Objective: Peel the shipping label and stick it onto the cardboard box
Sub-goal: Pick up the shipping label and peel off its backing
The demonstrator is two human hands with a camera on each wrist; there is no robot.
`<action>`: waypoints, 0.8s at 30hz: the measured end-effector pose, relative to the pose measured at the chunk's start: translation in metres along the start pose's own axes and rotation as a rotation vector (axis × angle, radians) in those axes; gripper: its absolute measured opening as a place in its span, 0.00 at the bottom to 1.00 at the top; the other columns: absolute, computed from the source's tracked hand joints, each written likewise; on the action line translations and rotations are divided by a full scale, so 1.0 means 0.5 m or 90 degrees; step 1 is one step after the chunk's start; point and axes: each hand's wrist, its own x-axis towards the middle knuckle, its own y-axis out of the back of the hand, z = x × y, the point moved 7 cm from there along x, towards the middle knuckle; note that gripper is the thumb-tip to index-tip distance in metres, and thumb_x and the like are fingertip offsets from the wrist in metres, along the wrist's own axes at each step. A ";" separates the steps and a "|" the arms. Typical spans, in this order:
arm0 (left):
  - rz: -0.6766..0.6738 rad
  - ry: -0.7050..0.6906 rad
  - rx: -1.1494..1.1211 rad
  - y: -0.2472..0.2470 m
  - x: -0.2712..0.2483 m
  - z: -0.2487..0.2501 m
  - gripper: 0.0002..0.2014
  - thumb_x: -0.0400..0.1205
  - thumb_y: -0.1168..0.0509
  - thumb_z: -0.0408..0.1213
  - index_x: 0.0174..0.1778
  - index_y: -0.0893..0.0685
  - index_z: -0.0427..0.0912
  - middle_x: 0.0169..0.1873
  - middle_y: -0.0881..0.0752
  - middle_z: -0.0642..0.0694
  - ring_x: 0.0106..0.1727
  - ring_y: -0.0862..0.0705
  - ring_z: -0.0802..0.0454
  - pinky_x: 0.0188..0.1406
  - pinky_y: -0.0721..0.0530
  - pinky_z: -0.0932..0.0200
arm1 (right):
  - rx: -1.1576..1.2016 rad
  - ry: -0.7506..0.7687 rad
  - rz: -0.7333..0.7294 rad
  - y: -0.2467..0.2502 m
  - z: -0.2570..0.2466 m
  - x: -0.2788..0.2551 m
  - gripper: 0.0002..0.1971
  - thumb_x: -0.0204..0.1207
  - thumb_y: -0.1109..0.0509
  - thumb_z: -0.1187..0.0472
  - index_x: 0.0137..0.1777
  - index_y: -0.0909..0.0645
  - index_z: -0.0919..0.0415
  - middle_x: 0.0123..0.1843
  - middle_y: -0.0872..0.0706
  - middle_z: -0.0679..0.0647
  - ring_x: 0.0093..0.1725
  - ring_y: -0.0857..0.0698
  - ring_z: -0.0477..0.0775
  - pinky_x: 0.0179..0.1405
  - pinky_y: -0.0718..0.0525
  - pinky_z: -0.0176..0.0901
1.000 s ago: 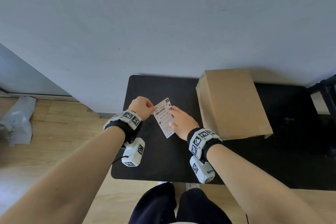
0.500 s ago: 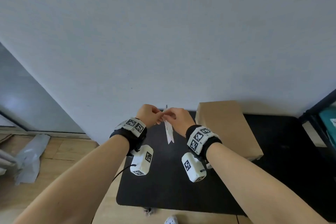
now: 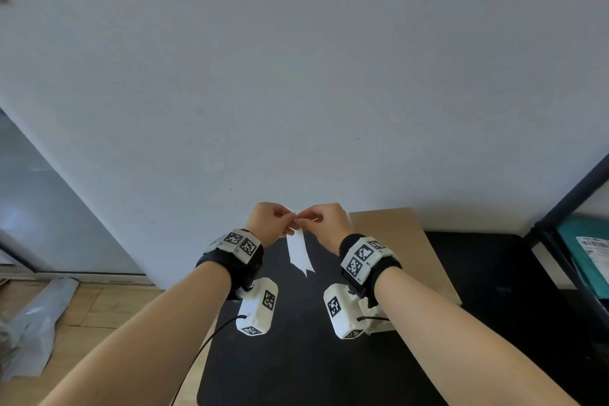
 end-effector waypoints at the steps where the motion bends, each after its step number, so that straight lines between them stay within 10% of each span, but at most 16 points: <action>1: -0.001 -0.007 -0.002 -0.001 0.000 0.003 0.08 0.82 0.37 0.31 0.39 0.15 0.35 0.31 0.12 0.45 0.34 0.14 0.52 0.48 0.13 0.58 | 0.003 0.000 0.002 0.003 0.001 0.001 0.10 0.74 0.26 0.58 0.52 0.11 0.61 0.51 0.08 0.55 0.47 0.16 0.47 0.52 0.19 0.39; 24: -0.038 -0.041 -0.073 -0.019 -0.001 0.025 0.10 0.83 0.37 0.33 0.36 0.19 0.43 0.33 0.12 0.45 0.35 0.14 0.52 0.43 0.17 0.61 | 0.114 -0.001 0.030 0.021 0.018 0.001 0.08 0.76 0.28 0.62 0.49 0.11 0.65 0.43 0.11 0.58 0.43 0.13 0.56 0.56 0.12 0.52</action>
